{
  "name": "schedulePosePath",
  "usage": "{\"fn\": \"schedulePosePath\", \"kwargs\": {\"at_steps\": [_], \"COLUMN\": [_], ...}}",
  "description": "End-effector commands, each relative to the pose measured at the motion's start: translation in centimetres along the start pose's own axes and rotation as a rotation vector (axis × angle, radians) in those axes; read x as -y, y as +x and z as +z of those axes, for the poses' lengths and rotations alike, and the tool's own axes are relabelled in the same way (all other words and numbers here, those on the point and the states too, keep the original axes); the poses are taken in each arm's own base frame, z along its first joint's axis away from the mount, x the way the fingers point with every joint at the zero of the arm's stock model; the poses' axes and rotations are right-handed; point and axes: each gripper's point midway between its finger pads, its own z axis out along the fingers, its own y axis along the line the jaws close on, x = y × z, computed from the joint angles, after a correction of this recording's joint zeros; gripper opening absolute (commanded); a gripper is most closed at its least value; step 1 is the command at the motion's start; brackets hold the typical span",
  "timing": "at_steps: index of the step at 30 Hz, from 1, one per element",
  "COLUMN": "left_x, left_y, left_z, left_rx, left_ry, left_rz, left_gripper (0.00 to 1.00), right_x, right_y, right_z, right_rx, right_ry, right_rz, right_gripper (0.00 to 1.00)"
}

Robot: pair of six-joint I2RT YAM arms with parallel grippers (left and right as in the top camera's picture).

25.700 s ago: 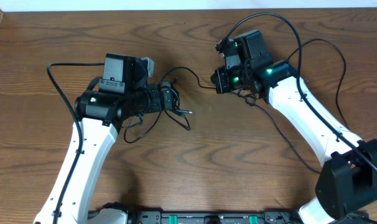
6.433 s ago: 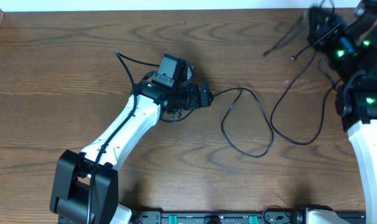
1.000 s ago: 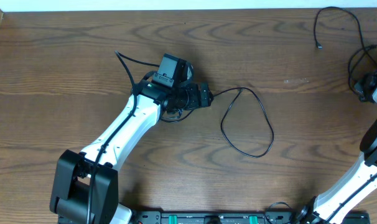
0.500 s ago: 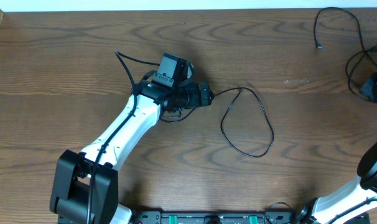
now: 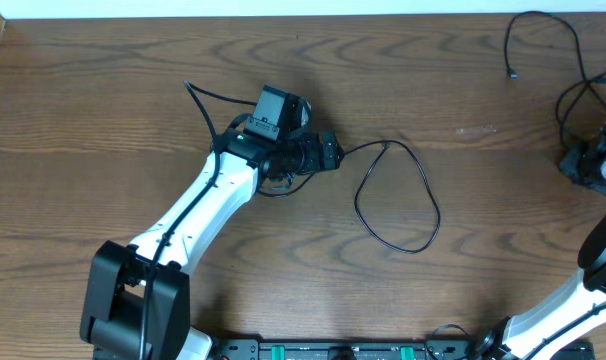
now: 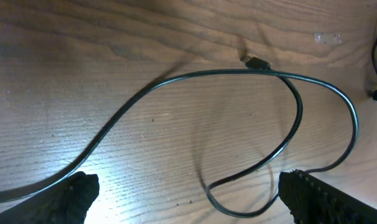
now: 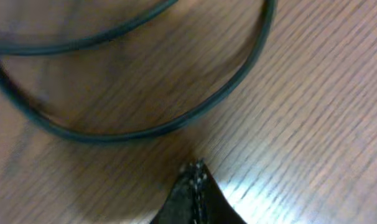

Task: Untangle cables
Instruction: 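Release the cable at the top-right corner and hold the right gripper there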

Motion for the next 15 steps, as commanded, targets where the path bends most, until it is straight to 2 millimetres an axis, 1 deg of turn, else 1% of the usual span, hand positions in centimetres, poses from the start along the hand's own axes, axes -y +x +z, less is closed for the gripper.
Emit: {"fn": "schedulePosePath", "kwargs": {"at_steps": [1,5,8,12,15], "left_x": [0.1,0.1,0.1,0.1,0.1], "left_y": [-0.5,-0.5,-0.5,-0.5,-0.5], "left_z": [-0.6,-0.6,-0.6,-0.6,-0.6], "left_rx": [0.024,0.024,0.024,0.024,0.024], "left_ry": [-0.004,-0.004,-0.004,-0.004,-0.004], "left_rz": [0.008,0.008,0.008,0.008,0.008], "left_gripper": [0.98,0.98,0.98,0.98,0.98], "right_x": [0.8,1.2,1.0,-0.6,-1.9], "right_y": [2.1,1.8,1.3,-0.3,-2.2], "right_z": [1.6,2.7,4.2,6.7,8.5], "right_rx": [-0.03,0.033,0.075,0.17,0.249], "right_ry": [0.022,0.027,0.019,-0.046,-0.076], "right_rz": [0.008,0.005,0.018,0.03,0.064], "right_gripper": [0.01,0.01,0.01,0.01,0.01]}}
